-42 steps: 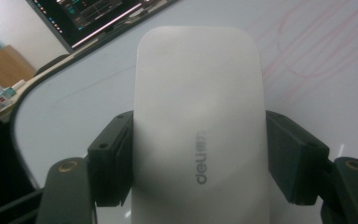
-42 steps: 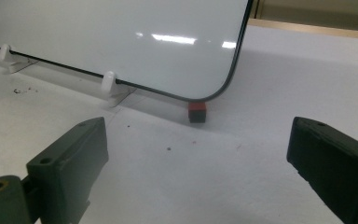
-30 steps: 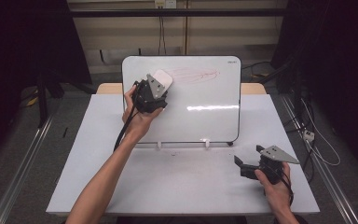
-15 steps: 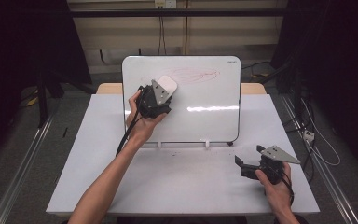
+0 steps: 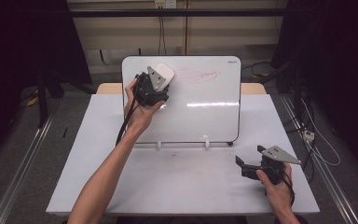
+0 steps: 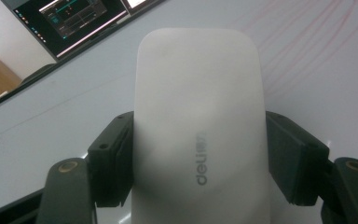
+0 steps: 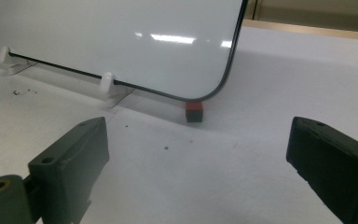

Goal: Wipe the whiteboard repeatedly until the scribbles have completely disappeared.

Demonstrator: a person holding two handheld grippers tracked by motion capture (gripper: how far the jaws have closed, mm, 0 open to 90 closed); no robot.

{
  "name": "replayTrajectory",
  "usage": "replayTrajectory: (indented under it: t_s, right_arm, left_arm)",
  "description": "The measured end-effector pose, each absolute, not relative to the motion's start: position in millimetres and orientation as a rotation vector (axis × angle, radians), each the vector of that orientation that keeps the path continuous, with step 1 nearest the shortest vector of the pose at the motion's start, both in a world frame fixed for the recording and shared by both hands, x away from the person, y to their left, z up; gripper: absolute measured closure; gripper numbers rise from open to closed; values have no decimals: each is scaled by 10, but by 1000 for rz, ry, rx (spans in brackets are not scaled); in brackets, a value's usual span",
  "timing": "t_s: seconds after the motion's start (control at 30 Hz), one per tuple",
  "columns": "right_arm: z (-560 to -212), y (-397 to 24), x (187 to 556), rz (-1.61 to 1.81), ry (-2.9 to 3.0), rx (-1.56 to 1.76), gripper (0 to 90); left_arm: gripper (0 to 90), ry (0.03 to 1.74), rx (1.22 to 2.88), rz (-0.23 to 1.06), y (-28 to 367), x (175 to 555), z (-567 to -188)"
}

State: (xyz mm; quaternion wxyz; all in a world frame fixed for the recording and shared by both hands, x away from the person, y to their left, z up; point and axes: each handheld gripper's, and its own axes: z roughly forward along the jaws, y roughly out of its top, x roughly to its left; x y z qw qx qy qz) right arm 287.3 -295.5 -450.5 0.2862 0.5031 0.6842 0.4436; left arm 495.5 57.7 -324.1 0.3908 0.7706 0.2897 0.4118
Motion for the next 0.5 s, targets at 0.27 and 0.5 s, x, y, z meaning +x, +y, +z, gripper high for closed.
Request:
replayTrajectory:
  t_s: [0.27,0.5]
  right_arm:
    - [-4507,-2954,2877,1185,1831,1344,56]
    - [-4507,-2946,2880,1184,1831,1345,57]
  left_arm:
    - [311,773,1936,1055,587,5022,-3156]
    - [311,776,1938,1084,560,5008,-3173]
